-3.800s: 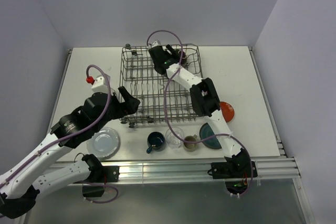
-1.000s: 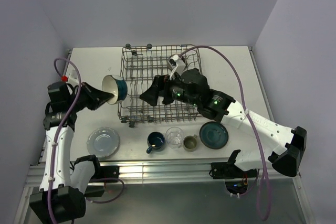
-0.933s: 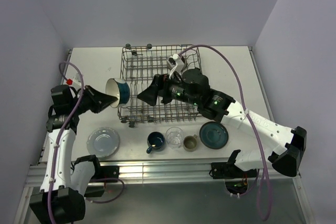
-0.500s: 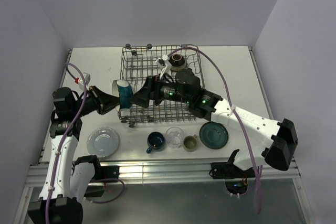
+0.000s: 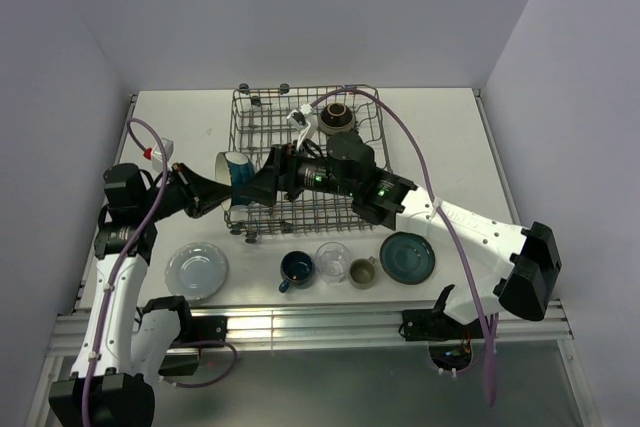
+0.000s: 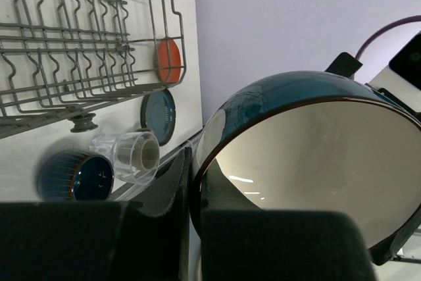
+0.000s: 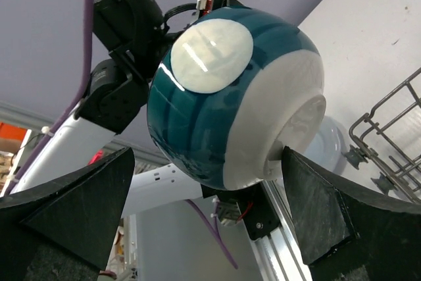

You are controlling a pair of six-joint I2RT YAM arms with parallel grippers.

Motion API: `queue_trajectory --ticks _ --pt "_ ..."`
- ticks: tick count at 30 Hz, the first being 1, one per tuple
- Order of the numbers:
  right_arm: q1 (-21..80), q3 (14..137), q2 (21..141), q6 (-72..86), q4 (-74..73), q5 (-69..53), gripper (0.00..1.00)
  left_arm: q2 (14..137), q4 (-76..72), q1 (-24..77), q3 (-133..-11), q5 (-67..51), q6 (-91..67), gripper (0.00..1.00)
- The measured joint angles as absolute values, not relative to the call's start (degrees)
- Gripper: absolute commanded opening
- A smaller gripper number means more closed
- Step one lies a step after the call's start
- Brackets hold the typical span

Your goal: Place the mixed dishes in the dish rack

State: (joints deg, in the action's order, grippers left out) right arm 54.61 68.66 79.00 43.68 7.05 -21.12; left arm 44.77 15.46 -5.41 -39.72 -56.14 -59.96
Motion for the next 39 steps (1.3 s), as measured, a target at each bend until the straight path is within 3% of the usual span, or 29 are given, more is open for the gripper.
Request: queue_trajectory --ticks 13,17,23,26,27,29,32,34,35,37,38,39 --pt "57.1 73.9 82.2 41.3 1.9 -14.4 0.96 45.2 27.0 -4.2 -47.4 -46.4 -50.4 0.00" --pt "57.8 73.9 82.3 40.8 0.7 -12.9 0.90 45.0 28.9 -3.8 -47.9 -44.8 -48.6 0.00" --pt "58.2 73.9 82.6 40.4 -1.1 -10.8 0.67 44.8 30.9 -3.6 -47.9 -42.8 -47.2 0.00" --pt "58.4 73.9 82.7 40.4 -1.1 -10.1 0.44 44.8 31.2 -3.5 -47.9 -42.3 -47.0 0.00" --pt "58.4 73.9 82.7 40.4 -1.1 -9.9 0.22 44.8 31.2 -3.5 -47.9 -42.3 -47.0 0.00" --pt "58.5 73.9 82.7 40.2 -1.1 -9.7 0.01 44.8 31.2 -3.5 -47.9 -42.2 -47.0 0.00" --pt "58.5 74.5 83.0 39.7 -1.3 -9.4 0.00 44.9 31.1 -3.5 -47.9 -42.1 -47.0 0.00" --pt "58.5 75.0 83.4 39.5 -1.6 -9.3 0.00 45.1 30.8 -3.6 -47.9 -42.1 -47.2 0.07" --pt "58.5 75.0 83.5 39.3 -1.5 -9.0 0.00 45.3 30.6 -3.6 -47.9 -42.1 -47.2 0.19" --pt "58.6 75.1 83.5 39.2 -1.5 -8.6 0.00 45.6 30.0 -3.6 -47.9 -42.2 -47.5 0.33" --pt "58.6 75.1 83.5 38.9 -1.4 -8.4 0.00 45.6 29.5 -3.6 -47.9 -42.2 -47.6 0.50" --pt "58.7 75.1 83.5 38.7 -1.6 -8.2 0.00 45.6 29.2 -3.5 -47.9 -42.3 -47.5 0.56"
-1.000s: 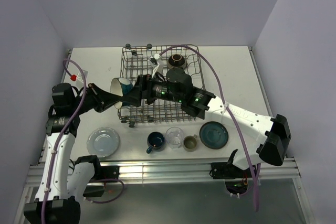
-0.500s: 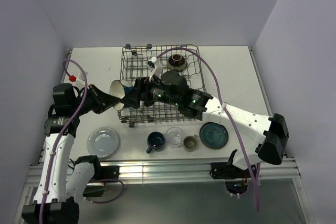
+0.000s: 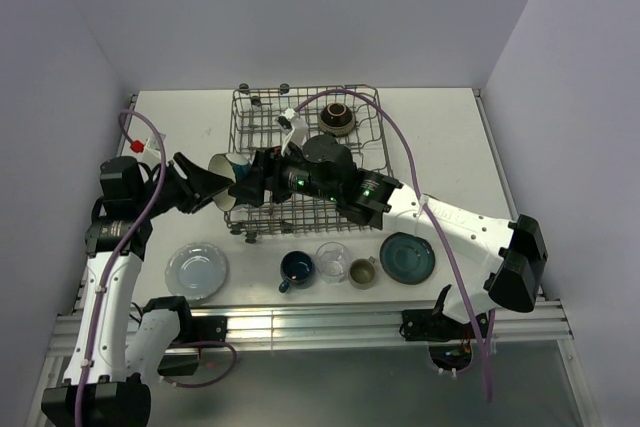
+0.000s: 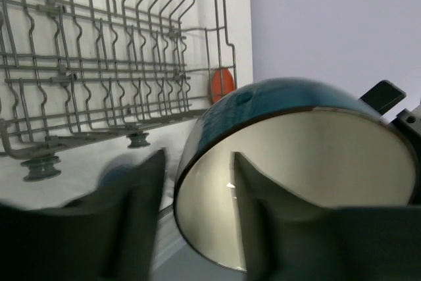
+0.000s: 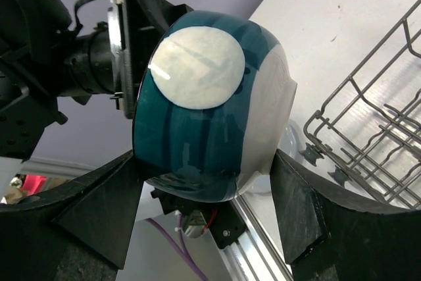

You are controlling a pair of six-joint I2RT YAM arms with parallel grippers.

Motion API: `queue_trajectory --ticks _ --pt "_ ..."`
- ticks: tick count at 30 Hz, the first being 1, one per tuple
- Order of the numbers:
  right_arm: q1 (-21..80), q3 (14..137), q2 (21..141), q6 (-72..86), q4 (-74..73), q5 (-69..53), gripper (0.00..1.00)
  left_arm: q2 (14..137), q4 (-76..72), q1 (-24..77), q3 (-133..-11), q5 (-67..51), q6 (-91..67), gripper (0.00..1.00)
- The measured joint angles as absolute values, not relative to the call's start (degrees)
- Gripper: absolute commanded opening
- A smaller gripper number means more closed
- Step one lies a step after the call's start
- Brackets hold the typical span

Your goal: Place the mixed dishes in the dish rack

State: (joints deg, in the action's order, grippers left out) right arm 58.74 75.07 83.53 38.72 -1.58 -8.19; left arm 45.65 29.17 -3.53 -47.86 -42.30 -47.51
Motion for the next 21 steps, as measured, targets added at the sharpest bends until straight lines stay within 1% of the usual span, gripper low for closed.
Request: queue_trajectory --ticks 1,2,5,6,7,12,15,21 --pt "58.8 75.1 83.6 38.5 -1.8 -8.1 0.00 45.6 28.7 -3.5 -47.8 -42.4 -47.9 0.62" --pt "58.9 75.1 83.6 38.2 -2.0 -7.9 0.00 45.6 28.4 -3.5 -47.8 -42.5 -47.6 0.74" --pt "59.0 75.1 83.8 37.6 -2.4 -7.3 0.00 46.0 27.9 -3.5 -47.8 -42.6 -47.6 0.86" --pt "59.0 75.1 83.8 37.4 -2.6 -6.9 0.00 46.3 27.9 -3.5 -47.9 -42.5 -47.4 0.96" --pt "59.0 75.1 83.8 37.2 -2.8 -6.6 0.00 46.5 27.9 -3.5 -47.9 -42.2 -47.2 0.97" --pt "58.8 75.1 84.4 36.3 -3.7 -5.5 0.00 47.0 28.6 -3.5 -47.9 -41.3 -47.2 0.99" --pt "58.6 75.1 85.3 36.3 -3.8 -5.4 0.00 47.5 28.5 -3.5 -47.9 -41.1 -47.2 0.90" --pt "57.9 75.1 86.7 37.0 -3.7 -5.7 0.00 48.9 27.6 -3.5 -47.9 -41.1 -47.2 0.89"
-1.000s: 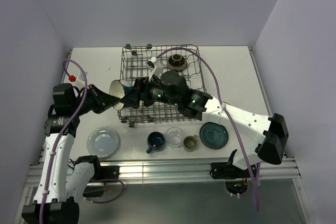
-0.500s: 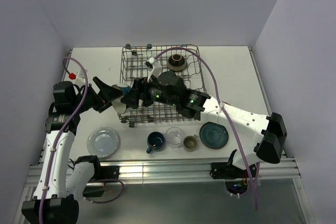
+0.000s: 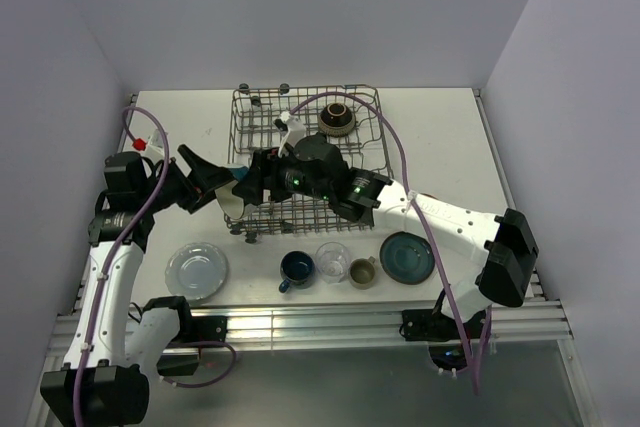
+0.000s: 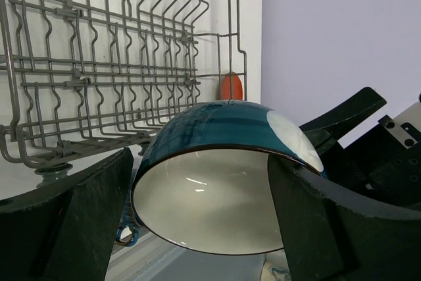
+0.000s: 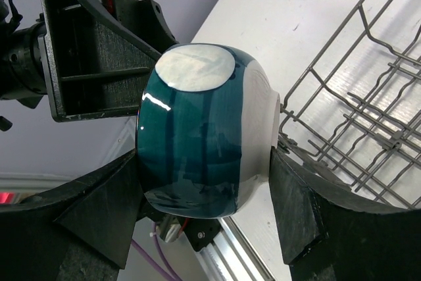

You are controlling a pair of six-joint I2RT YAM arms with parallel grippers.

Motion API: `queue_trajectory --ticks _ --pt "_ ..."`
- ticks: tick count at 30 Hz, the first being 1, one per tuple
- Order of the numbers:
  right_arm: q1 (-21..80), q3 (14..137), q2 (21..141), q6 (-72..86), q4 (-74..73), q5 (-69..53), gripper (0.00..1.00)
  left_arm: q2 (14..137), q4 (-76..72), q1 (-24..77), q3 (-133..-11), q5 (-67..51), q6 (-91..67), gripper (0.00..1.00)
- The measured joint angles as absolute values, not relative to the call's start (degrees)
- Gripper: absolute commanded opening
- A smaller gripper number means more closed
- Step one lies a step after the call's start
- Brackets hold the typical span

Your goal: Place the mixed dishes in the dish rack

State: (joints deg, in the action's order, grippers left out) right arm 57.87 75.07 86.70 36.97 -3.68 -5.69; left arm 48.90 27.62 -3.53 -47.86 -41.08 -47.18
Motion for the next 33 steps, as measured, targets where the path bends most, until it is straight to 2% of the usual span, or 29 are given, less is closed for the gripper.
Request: queue_trajectory --ticks 12,17,18,22,27,30,31,33 --pt "55.6 75.1 86.9 38.1 -3.7 -6.6 0.00 49.8 27.7 -3.5 -47.4 -40.6 -45.8 0.92" --pt "54.7 75.1 86.9 38.5 -3.7 -7.0 0.00 50.8 27.6 -3.5 -47.2 -40.6 -45.6 0.85" --pt "54.4 75.1 86.9 38.7 -3.7 -7.3 0.00 50.8 27.5 -3.5 -47.1 -40.6 -45.7 0.75" --pt "53.8 75.0 86.9 39.8 -3.4 -8.7 0.00 50.9 26.6 -3.5 -46.5 -40.9 -45.7 0.51" --pt "53.7 75.0 86.9 41.5 -2.4 -10.2 0.00 51.0 25.9 -3.5 -46.2 -41.8 -45.1 0.34" --pt "53.2 75.0 87.1 42.8 -1.9 -10.3 0.00 51.0 25.9 -3.6 -46.1 -41.9 -43.7 0.18" --pt "52.9 75.0 87.3 43.4 -1.5 -10.3 0.00 51.1 26.0 -3.6 -46.1 -42.0 -42.8 0.04" --pt "52.4 75.3 87.8 44.1 -0.1 -9.9 0.00 51.2 26.2 -3.4 -45.8 -42.6 -41.0 0.00"
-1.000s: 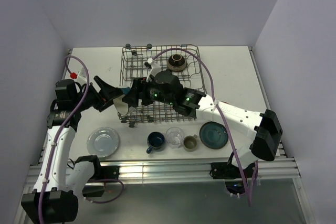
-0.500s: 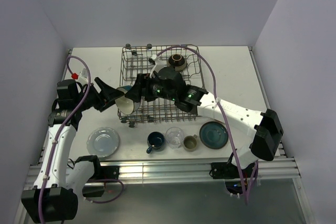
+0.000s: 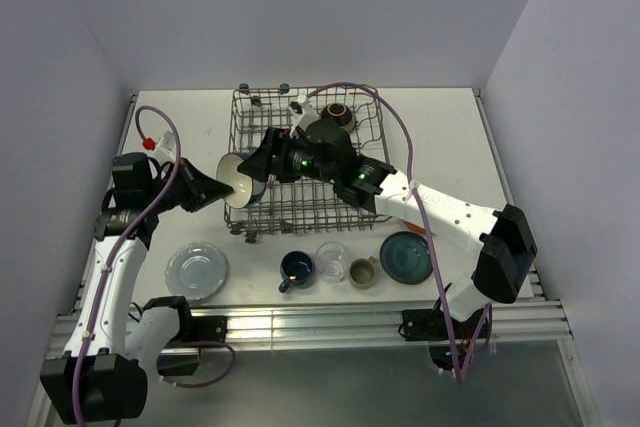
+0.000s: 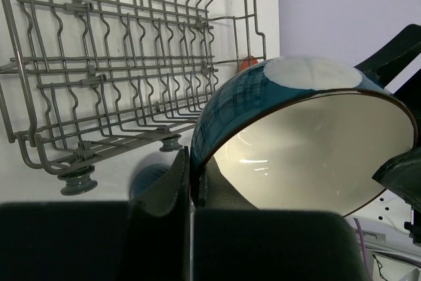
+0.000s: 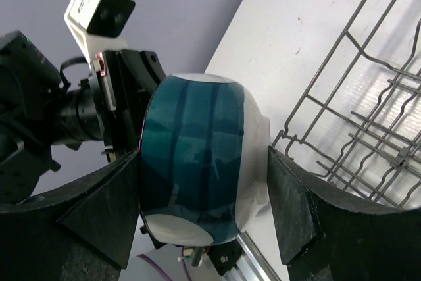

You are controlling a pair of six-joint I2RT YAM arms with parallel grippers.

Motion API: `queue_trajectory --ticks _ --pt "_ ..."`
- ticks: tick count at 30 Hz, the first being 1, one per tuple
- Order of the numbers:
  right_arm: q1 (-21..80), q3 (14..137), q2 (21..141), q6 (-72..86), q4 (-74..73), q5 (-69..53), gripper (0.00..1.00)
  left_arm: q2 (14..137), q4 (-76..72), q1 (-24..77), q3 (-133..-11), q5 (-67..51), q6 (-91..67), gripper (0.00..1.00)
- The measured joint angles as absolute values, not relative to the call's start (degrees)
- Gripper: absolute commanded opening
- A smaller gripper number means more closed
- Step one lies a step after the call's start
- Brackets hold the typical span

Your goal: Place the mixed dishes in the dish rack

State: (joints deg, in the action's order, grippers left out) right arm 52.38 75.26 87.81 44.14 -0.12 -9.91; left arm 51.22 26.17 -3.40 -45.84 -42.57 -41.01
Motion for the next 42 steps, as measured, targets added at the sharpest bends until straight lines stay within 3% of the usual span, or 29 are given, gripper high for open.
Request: queue_trajectory --ticks 11,14,15,17,18,21,24,25,26,42 --pt "51.9 76.2 88.4 44.9 -1.3 -11.3 0.03 50.8 27.6 -3.2 -45.7 -42.8 -39.6 0.00" --pt "51.9 76.9 88.4 44.2 -2.0 -12.1 0.27 49.7 28.0 -3.2 -45.7 -42.5 -39.6 0.00" --pt "51.9 77.0 88.4 43.9 -2.2 -12.3 0.43 49.4 28.1 -3.2 -45.8 -42.3 -39.6 0.00" --pt "51.9 77.0 88.4 43.6 -2.4 -12.8 0.53 49.2 28.4 -3.2 -45.8 -42.2 -39.4 0.00" --pt "51.9 77.0 88.4 43.5 -2.6 -12.9 0.64 49.2 28.6 -3.2 -45.8 -42.2 -39.3 0.00" --pt "51.9 77.0 88.3 43.4 -3.1 -13.0 0.76 49.3 28.7 -3.2 -45.8 -42.2 -38.9 0.00" --pt "52.0 76.4 87.6 43.1 -3.2 -13.0 0.82 49.3 28.8 -3.1 -45.8 -42.3 -38.5 0.00" --pt "52.1 76.1 87.3 43.1 -3.2 -13.2 0.96 49.3 28.8 -3.1 -45.8 -42.4 -38.6 0.00" --pt "52.3 75.6 86.7 43.2 -3.3 -13.8 1.00 49.3 28.8 -3.1 -45.8 -42.1 -38.9 0.00" --pt "53.8 72.3 83.6 42.8 -3.9 -16.0 1.00 49.7 28.6 -3.4 -46.0 -40.6 -40.2 0.00"
